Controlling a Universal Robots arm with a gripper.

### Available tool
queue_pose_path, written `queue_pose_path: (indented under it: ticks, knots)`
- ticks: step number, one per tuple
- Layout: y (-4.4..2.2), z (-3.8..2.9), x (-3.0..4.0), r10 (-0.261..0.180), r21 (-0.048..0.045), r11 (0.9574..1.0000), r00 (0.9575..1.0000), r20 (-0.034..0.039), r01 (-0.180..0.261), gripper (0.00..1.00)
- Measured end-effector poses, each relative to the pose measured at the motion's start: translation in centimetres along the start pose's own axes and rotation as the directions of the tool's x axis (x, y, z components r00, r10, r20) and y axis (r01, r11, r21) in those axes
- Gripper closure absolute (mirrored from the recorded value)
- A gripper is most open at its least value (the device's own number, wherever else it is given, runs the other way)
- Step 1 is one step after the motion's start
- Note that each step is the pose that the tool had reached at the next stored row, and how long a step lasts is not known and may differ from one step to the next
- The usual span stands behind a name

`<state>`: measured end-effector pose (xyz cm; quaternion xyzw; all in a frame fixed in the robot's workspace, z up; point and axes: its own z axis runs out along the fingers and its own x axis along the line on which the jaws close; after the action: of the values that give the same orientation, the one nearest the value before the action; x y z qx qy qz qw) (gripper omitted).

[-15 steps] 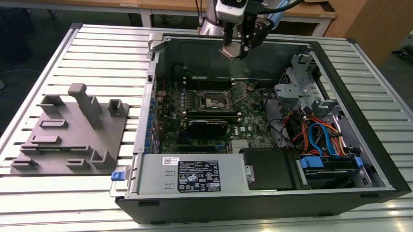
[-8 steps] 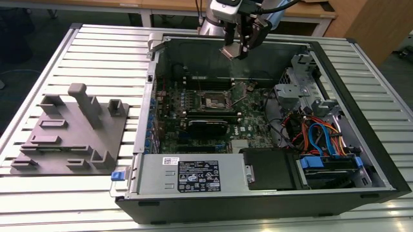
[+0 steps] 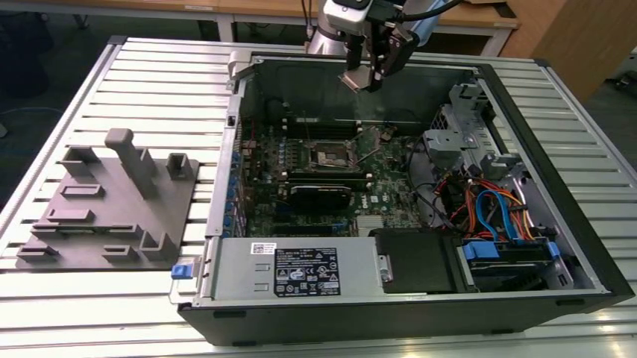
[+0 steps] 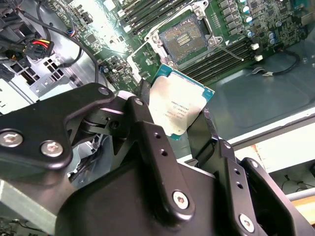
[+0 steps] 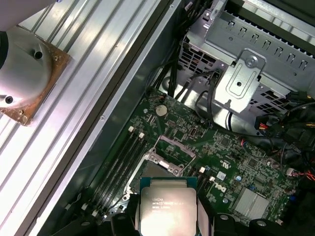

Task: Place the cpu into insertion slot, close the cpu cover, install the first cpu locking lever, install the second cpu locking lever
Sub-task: 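Place the cpu into insertion slot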

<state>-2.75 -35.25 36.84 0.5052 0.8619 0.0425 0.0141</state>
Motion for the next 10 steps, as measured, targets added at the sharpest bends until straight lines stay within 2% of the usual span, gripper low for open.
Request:
queue_pose_path:
  ticks: [10]
  knots:
    - [0.0,0.0,0.0,0.013,-0.0002,0.9999,0.9999,0.0011,-0.013,0.46]
